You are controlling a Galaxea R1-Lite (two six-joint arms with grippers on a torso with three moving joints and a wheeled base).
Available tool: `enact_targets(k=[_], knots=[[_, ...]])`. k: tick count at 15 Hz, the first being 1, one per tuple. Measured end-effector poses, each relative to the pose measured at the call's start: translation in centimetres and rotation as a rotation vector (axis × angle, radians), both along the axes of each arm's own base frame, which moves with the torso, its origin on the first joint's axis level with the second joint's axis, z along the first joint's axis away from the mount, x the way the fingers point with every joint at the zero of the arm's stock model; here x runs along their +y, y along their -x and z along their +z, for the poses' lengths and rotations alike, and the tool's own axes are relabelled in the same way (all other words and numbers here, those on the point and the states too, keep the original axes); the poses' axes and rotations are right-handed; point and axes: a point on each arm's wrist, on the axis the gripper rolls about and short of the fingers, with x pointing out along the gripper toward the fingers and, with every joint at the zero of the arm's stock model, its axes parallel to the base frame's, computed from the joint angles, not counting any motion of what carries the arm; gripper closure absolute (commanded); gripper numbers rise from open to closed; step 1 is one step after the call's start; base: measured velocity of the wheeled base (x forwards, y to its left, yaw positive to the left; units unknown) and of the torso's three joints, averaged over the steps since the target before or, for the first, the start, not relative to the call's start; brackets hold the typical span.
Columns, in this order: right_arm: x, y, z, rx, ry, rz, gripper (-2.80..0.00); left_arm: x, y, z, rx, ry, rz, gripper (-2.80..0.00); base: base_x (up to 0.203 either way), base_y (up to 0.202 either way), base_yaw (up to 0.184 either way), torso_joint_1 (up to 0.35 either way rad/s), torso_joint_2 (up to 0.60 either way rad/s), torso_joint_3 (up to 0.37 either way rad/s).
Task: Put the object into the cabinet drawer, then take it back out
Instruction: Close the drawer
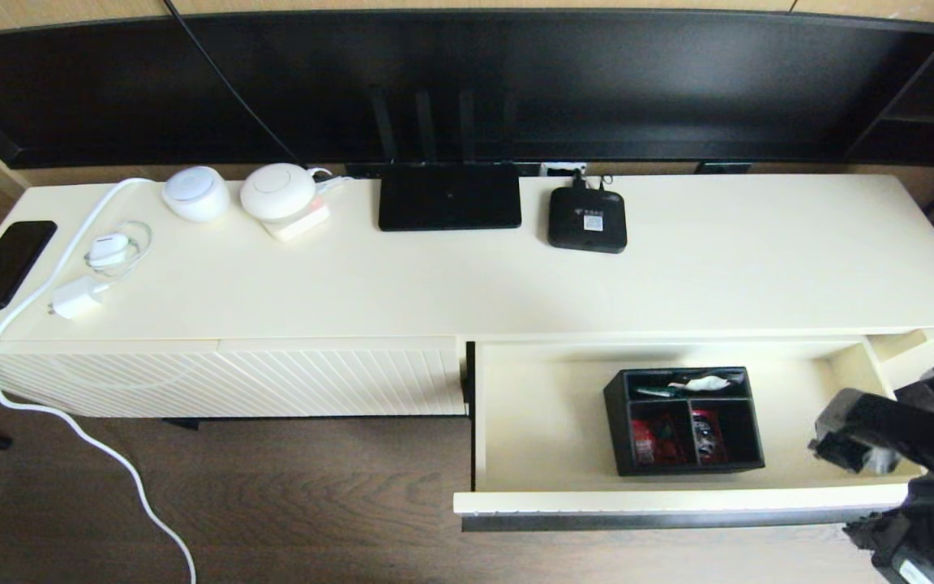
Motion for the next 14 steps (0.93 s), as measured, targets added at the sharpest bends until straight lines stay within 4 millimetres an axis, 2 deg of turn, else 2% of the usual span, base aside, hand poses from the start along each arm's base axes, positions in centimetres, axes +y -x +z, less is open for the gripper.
enact_targets(k=[3, 8, 14], knots=[[1.1, 0.9, -2.3, 0.018, 0.023, 0.115, 0.0, 0.0, 0.0, 0.0, 0.0, 0.0, 0.0, 0.0, 0.0, 0.0, 0.0, 0.0, 0.0, 0.0], [2.7, -0.4, -6.2, -0.033, 0.015, 0.176, 0.0, 0.0, 0.0, 0.0, -0.001, 0.0, 0.0, 0.0, 0.0, 0.0, 0.0, 0.0, 0.0, 0.0], [3.3, -1.6, -9.4, -0.076, 0.043, 0.212, 0.0, 0.0, 0.0, 0.0, 0.0, 0.0, 0.0, 0.0, 0.0, 0.0, 0.0, 0.0, 0.0, 0.0]])
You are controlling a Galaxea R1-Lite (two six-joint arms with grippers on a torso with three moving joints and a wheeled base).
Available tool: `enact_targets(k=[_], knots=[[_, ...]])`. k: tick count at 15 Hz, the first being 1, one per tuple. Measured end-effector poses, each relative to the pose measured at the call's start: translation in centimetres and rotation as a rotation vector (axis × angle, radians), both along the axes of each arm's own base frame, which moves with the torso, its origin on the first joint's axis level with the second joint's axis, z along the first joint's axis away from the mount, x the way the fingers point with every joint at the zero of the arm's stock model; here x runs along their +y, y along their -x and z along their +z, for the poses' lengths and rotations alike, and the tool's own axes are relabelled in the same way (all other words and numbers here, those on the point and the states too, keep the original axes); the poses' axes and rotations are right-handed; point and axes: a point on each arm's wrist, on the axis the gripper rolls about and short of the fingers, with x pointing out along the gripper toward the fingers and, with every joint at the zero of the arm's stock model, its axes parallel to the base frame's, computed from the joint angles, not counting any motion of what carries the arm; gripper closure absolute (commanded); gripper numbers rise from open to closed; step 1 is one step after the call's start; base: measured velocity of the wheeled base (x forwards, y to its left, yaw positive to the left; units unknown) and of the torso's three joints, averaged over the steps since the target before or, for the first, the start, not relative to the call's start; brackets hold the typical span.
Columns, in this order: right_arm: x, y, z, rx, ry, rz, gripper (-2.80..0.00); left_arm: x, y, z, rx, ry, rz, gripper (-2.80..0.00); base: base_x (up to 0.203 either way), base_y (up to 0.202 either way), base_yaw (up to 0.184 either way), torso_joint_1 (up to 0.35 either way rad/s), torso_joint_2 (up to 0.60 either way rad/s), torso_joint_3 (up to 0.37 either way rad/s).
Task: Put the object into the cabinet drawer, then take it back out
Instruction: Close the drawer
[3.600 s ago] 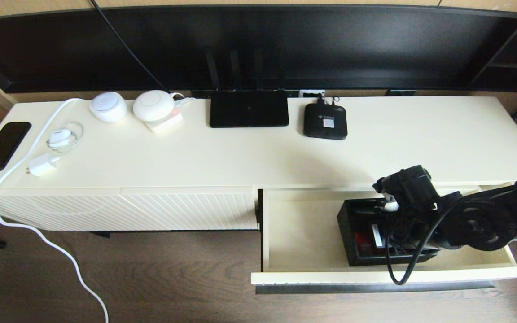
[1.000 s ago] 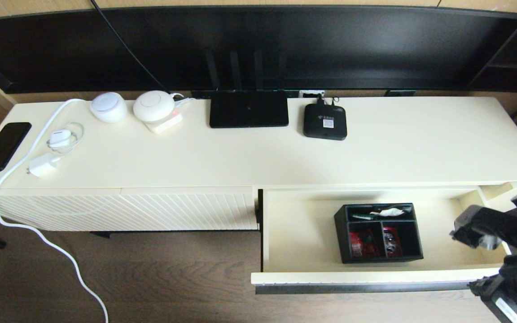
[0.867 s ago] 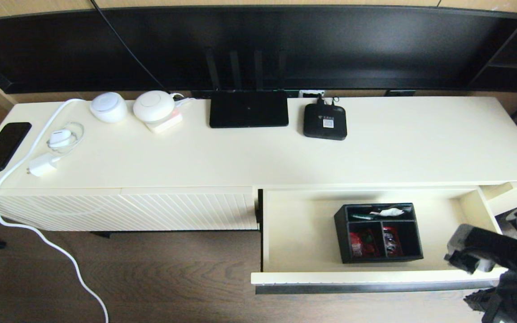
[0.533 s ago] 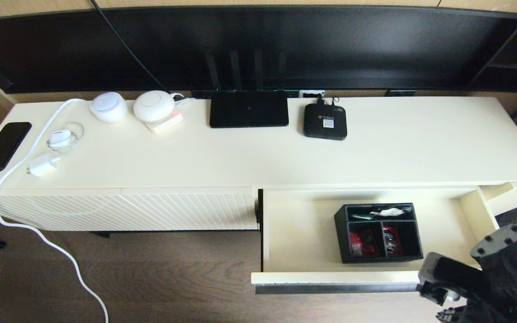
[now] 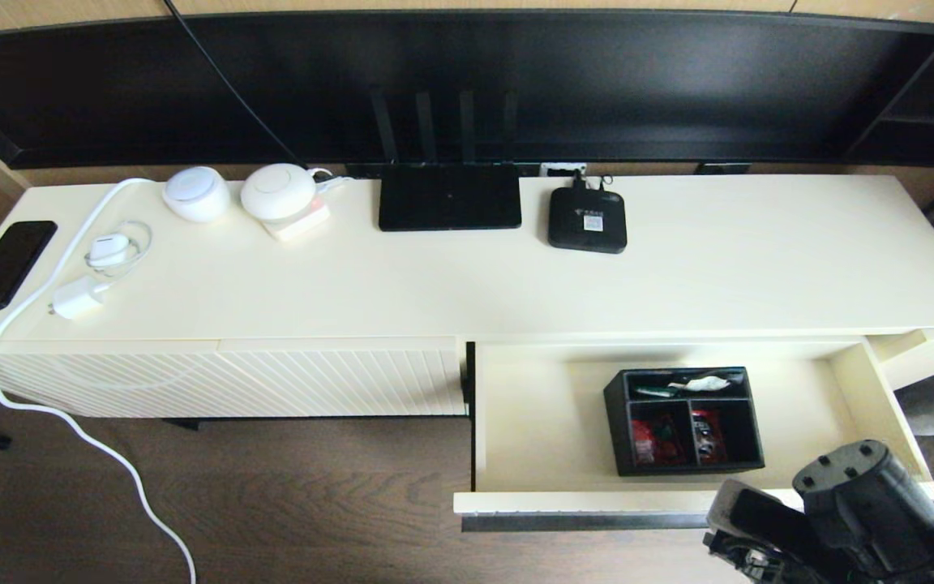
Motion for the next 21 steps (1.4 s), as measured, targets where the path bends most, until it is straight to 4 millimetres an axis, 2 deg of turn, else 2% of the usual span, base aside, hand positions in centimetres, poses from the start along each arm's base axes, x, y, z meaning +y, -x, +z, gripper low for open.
enact_targets(k=[5, 10, 15, 18, 21], knots=[[0.6, -1.8, -1.5, -0.065, 0.027, -0.066, 0.0, 0.0, 0.0, 0.0, 0.0, 0.0, 0.0, 0.0, 0.0, 0.0, 0.0, 0.0, 0.0, 0.0], [1.1, -4.2, -1.8, -0.162, -0.028, -0.111, 0.0, 0.0, 0.0, 0.0, 0.0, 0.0, 0.0, 0.0, 0.0, 0.0, 0.0, 0.0, 0.0, 0.0], [1.5, -6.9, -1.7, -0.275, -0.076, -0.169, 0.0, 0.0, 0.0, 0.0, 0.0, 0.0, 0.0, 0.0, 0.0, 0.0, 0.0, 0.0, 0.0, 0.0], [1.8, -9.4, -0.7, -0.375, -0.105, -0.226, 0.0, 0.0, 0.0, 0.0, 0.0, -0.001, 0.0, 0.0, 0.0, 0.0, 0.0, 0.0, 0.0, 0.0], [1.9, -10.9, 0.1, -0.412, -0.12, -0.247, 0.0, 0.0, 0.0, 0.0, 0.0, 0.0, 0.0, 0.0, 0.0, 0.0, 0.0, 0.0, 0.0, 0.0]])
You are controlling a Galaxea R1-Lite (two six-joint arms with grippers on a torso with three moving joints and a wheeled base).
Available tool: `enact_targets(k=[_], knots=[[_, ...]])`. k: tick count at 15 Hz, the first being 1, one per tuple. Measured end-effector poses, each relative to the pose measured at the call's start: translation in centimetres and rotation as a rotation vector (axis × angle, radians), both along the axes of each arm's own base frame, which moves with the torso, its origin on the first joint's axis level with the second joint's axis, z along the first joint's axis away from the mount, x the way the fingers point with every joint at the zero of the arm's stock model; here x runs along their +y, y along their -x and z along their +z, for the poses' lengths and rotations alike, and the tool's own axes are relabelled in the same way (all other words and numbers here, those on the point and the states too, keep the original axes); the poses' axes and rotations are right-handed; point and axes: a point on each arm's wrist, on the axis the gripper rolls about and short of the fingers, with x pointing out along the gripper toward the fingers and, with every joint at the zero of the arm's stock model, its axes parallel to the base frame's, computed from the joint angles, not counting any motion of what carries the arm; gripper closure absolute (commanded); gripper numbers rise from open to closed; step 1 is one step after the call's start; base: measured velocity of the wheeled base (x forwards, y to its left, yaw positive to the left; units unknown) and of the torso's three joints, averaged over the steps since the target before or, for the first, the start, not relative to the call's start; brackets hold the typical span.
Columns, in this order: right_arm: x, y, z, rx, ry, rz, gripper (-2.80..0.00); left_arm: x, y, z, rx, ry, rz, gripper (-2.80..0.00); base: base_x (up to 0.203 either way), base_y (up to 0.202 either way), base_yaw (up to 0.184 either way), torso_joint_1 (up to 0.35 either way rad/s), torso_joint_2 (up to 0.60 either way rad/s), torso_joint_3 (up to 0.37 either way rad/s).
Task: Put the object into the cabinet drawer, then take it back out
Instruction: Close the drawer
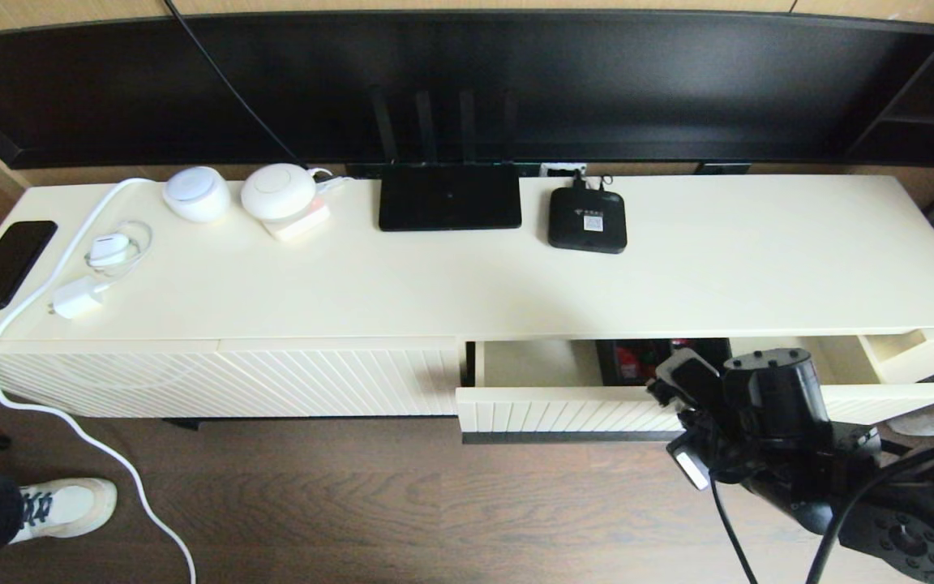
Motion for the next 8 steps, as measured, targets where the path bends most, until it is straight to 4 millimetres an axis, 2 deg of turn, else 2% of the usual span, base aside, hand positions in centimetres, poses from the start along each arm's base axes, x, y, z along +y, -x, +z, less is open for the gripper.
enact_targets(k=[8], knots=[[0.7, -3.0, 1.6, -0.096, -0.042, -0.024, 0.0, 0.0, 0.0, 0.0, 0.0, 0.0, 0.0, 0.0, 0.0, 0.0, 0.0, 0.0, 0.0, 0.0]])
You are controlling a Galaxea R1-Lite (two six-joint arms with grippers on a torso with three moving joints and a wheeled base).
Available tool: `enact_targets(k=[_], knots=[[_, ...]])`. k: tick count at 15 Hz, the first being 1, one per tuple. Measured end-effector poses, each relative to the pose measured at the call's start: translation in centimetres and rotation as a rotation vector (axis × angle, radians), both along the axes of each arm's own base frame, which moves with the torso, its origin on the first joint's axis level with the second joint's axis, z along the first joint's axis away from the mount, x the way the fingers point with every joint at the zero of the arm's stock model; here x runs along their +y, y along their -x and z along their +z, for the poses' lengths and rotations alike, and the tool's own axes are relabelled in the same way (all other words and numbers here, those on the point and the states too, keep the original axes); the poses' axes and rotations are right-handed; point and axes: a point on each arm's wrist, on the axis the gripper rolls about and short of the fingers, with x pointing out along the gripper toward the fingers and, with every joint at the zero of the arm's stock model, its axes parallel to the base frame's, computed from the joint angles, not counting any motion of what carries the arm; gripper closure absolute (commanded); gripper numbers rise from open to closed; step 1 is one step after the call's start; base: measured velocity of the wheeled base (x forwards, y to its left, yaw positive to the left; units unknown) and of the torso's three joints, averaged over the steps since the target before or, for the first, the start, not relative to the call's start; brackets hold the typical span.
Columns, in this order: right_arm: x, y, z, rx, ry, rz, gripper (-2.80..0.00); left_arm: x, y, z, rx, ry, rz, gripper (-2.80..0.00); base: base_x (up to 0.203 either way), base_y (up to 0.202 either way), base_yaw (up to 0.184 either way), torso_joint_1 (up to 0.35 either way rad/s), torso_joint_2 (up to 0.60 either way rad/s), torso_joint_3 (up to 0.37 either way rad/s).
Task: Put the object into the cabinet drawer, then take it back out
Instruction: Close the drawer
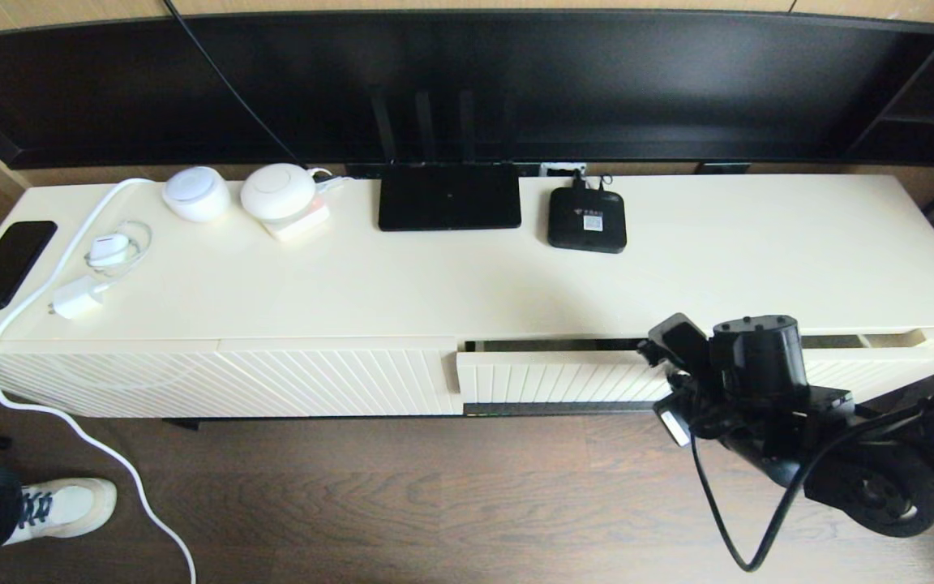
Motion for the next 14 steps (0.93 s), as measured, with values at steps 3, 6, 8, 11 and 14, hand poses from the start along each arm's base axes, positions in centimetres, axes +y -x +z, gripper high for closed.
enact_targets(k=[3, 6, 8, 11, 14], knots=[[0.1, -0.9, 0.3, -0.02, -0.009, -0.01, 0.0, 0.0, 0.0, 0.0, 0.0, 0.0, 0.0, 0.0, 0.0, 0.0, 0.0, 0.0, 0.0, 0.0], [0.1, -1.9, 0.2, -0.049, -0.02, -0.021, 0.0, 0.0, 0.0, 0.0, 0.0, 0.0, 0.0, 0.0, 0.0, 0.0, 0.0, 0.0, 0.0, 0.0], [0.0, -2.3, 0.2, -0.059, -0.023, -0.029, 0.0, 0.0, 0.0, 0.0, 0.0, 0.0, 0.0, 0.0, 0.0, 0.0, 0.0, 0.0, 0.0, 0.0], [-0.2, -2.1, 0.2, -0.058, -0.013, -0.049, 0.0, 0.0, 0.0, 0.0, 0.0, 0.0, 0.0, 0.0, 0.0, 0.0, 0.0, 0.0, 0.0, 0.0], [-0.8, 0.3, 0.1, 0.011, 0.029, -0.04, 0.0, 0.0, 0.0, 0.0, -0.001, 0.0, 0.0, 0.0, 0.0, 0.0, 0.0, 0.0, 0.0, 0.0]])
